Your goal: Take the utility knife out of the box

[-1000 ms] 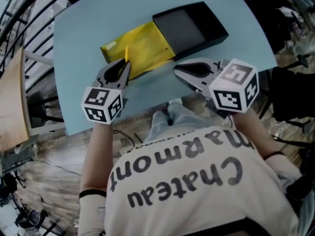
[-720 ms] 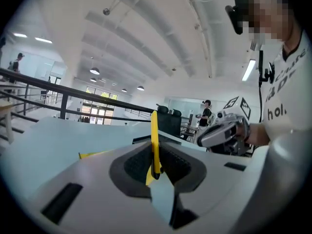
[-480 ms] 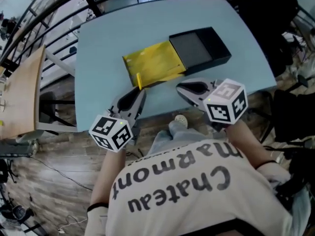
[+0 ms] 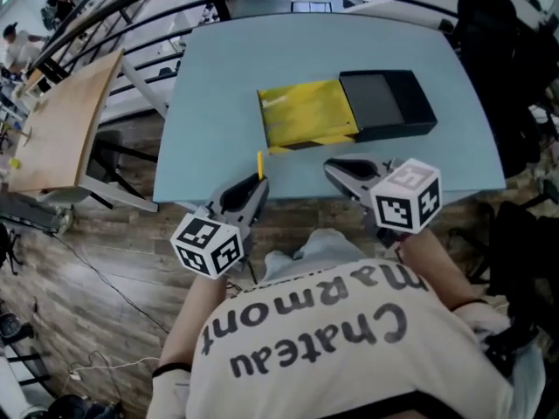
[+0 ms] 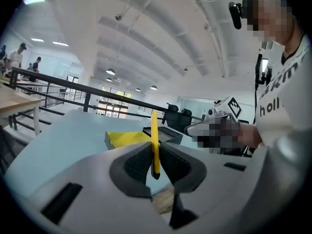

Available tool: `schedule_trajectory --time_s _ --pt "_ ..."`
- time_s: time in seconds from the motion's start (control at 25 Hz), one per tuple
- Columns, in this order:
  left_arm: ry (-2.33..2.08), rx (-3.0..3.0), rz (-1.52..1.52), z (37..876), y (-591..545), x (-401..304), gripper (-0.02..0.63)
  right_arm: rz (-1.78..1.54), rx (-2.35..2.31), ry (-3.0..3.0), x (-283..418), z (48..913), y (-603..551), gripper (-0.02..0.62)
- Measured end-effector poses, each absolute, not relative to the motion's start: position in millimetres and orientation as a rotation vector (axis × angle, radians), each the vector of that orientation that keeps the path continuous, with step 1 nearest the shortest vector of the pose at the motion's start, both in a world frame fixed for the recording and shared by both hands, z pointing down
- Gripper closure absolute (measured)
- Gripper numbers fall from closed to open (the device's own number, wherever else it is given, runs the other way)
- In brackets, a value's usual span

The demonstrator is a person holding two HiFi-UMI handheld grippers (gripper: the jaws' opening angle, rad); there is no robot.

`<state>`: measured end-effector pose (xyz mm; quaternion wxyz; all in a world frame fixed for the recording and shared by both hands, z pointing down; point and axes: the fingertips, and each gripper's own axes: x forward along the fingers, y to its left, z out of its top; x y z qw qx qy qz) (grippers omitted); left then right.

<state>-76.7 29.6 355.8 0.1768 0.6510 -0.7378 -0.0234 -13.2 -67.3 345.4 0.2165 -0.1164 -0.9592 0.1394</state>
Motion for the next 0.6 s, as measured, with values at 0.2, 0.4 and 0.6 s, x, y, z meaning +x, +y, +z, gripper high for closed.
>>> schedule_trajectory --time_s 0.2,0.4,0.6 --pt "-2.155 1.756 -0.066 358 36 -67 0.552 0.354 -0.364 -2.682 -16 338 -84 0.552" --pt "-2.209 1.656 -0.145 352 29 -46 0.552 0.351 -0.406 -2.653 -6 339 -110 0.555" --pt "-2.245 1.607 -0.212 345 18 -22 0.552 0.374 -0.376 -2.621 29 345 -145 0.558"
